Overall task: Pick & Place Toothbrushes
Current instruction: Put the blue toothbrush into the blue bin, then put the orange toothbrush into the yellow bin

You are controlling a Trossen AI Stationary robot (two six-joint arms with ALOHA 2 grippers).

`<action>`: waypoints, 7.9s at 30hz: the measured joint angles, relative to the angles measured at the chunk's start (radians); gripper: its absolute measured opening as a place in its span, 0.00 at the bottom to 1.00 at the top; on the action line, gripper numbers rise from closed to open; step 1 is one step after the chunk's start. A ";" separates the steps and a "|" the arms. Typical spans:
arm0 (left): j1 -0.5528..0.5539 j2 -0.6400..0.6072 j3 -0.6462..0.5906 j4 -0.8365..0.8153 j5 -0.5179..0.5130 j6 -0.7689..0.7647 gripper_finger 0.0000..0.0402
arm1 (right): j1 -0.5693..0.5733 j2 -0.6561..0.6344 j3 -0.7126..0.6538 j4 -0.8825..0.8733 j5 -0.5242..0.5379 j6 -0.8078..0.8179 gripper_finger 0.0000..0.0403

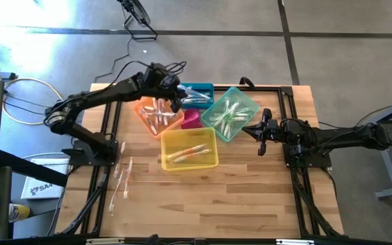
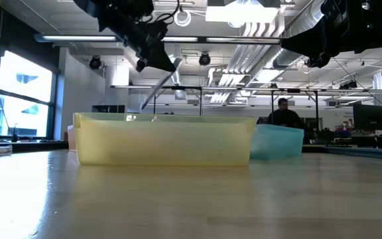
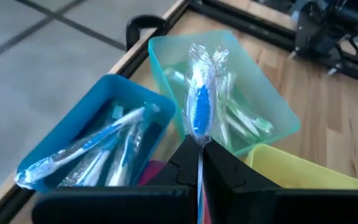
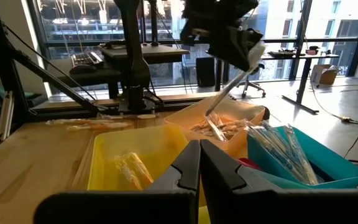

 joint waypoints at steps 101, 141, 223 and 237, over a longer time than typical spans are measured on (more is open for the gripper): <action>0.055 0.559 0.465 -0.144 -0.209 0.095 0.34 | 0.000 0.000 0.000 -0.024 0.018 -0.027 0.01; -0.488 0.335 0.463 -0.397 -0.242 0.063 0.00 | 0.000 0.006 0.000 -0.159 -0.009 0.117 0.01; -0.910 -0.433 -0.411 -0.091 -0.309 -0.614 0.00 | 0.000 0.097 0.000 -0.066 -0.009 0.113 0.01; -0.910 -0.432 -0.410 0.061 -0.312 -0.611 0.00 | 0.000 0.097 0.000 -0.067 -0.009 0.113 0.01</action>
